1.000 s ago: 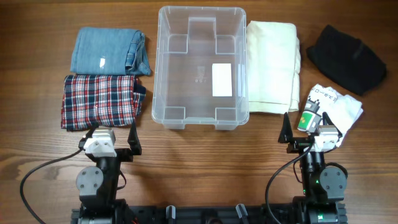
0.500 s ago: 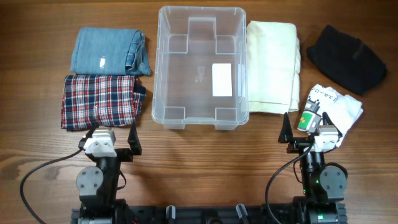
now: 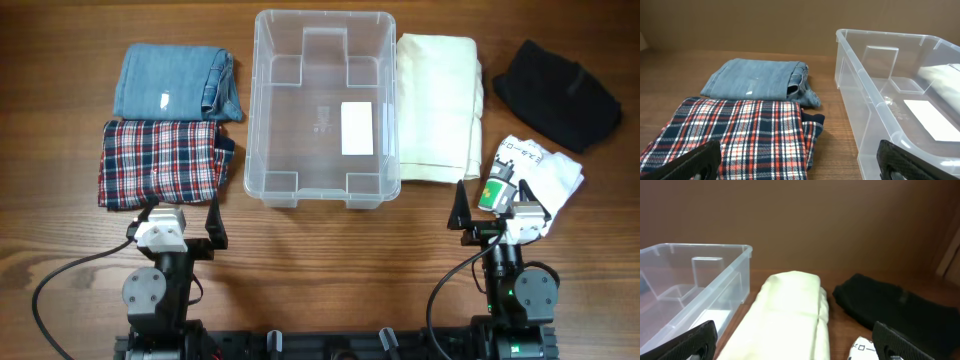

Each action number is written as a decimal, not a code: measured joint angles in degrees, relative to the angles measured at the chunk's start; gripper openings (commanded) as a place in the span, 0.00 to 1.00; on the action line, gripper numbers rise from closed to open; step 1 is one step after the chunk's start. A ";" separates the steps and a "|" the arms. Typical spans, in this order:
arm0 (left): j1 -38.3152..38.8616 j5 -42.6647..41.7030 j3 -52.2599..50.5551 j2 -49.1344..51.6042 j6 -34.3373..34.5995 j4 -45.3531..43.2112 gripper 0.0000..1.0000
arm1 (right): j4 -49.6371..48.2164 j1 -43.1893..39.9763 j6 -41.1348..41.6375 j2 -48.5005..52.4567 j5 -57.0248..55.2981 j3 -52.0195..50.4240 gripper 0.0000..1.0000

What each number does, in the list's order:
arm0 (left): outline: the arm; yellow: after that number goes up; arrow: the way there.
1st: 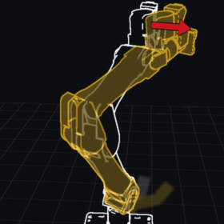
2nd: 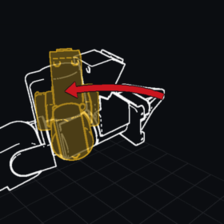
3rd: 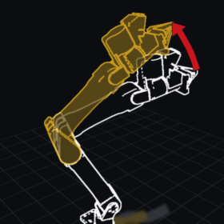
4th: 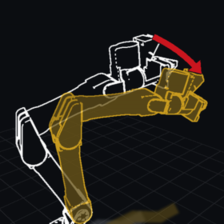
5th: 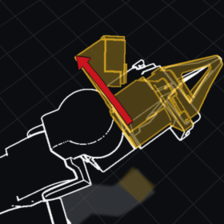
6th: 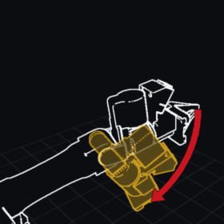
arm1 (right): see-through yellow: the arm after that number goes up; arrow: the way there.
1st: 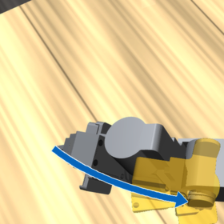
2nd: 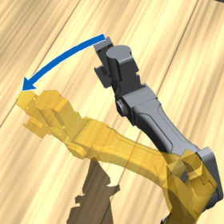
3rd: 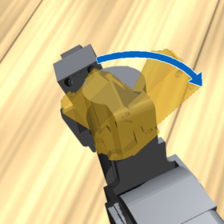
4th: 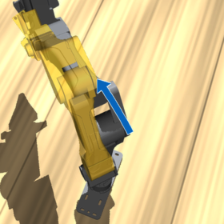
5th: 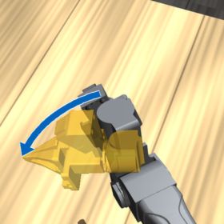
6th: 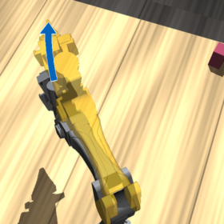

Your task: Pack container

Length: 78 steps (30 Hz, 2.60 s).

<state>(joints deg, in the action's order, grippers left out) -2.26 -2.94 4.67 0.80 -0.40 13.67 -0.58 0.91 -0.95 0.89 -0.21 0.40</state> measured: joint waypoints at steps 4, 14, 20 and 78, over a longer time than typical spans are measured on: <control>0.00 -0.02 0.00 0.00 0.00 0.00 1.00 | -0.28 0.00 0.83 0.00 3.30 -0.02 1.00; 0.00 -0.02 0.00 0.00 0.00 0.00 1.00 | 0.20 0.00 7.19 0.59 7.45 -0.02 1.00; 0.00 0.00 0.00 0.00 0.00 0.00 1.00 | 0.39 0.00 6.78 1.09 4.15 -0.02 1.00; -31.78 -5.40 62.27 92.91 -10.67 22.75 1.00 | 0.57 0.00 -1.36 1.79 1.64 -0.02 1.00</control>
<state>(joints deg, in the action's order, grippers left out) -34.04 -8.34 66.94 93.71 -11.07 36.42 -0.01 0.91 -2.31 2.68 1.43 0.38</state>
